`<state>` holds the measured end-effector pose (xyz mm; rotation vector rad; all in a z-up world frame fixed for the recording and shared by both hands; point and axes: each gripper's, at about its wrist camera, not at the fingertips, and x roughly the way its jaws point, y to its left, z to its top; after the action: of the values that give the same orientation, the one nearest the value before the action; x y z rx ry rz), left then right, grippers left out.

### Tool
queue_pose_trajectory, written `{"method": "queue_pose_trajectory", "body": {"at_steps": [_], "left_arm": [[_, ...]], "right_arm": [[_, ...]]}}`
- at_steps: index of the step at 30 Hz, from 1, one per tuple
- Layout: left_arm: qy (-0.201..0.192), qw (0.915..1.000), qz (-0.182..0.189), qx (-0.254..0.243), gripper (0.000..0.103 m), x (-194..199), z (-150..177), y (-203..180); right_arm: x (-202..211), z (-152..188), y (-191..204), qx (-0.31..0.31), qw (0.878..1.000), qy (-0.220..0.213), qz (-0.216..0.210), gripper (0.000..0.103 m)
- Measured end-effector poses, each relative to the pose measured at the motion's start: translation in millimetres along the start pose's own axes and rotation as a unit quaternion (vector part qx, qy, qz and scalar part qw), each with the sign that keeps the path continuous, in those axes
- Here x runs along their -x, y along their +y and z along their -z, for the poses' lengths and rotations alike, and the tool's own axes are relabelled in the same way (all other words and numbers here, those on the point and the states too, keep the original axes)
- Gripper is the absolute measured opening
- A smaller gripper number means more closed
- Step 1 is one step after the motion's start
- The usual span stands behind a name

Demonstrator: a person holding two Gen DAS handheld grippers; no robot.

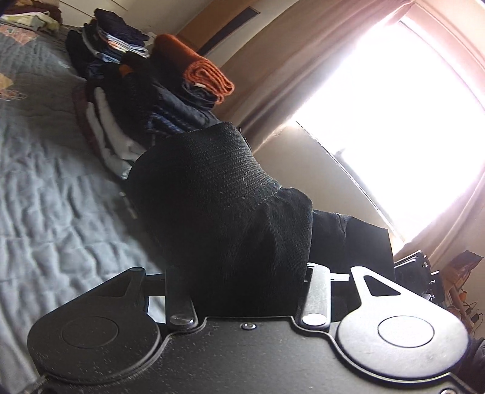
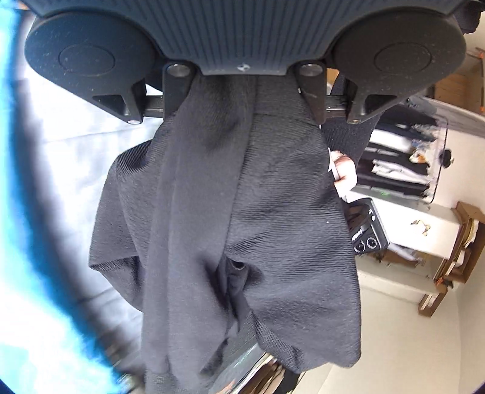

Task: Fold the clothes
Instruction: 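Lift the black jacket bundle with both grippers holding its ends, then carry the jacket bundle with both grippers onto the blue garment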

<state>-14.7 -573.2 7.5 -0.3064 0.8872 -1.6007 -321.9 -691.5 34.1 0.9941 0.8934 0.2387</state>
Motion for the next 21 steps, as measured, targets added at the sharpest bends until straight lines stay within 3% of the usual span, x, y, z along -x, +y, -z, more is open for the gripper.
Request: {"method": "queue_pose_trajectory", "body": {"at_steps": [5, 10, 17, 19, 21], "left_arm": [[0.005, 0.9996, 0.026, -0.006, 0.042, -95.9, -13.6, -25.4], [0.02, 0.9996, 0.02, 0.0, 0.041, -186.2, -22.5, -15.9], [0.062, 0.9974, -0.033, 0.013, 0.04, -276.4, -17.9, 28.2], [0.069, 0.9966, -0.041, 0.019, 0.041, -284.7, -14.1, 43.0], [0.076, 0.996, -0.042, 0.021, 0.047, -285.6, -12.5, 54.8]], "right_arm": [[76.0, -26.6, -51.3, 0.009, 0.999, -0.014, 0.03, 0.042], [116.7, -65.0, -107.8, 0.032, 0.998, -0.012, 0.057, 0.042], [107.6, -98.8, -195.2, -0.008, 0.997, -0.016, 0.077, 0.05], [96.5, -98.0, -217.2, -0.019, 0.996, -0.027, 0.082, 0.065], [88.7, -94.9, -233.1, -0.021, 0.996, -0.045, 0.076, 0.071]]}}
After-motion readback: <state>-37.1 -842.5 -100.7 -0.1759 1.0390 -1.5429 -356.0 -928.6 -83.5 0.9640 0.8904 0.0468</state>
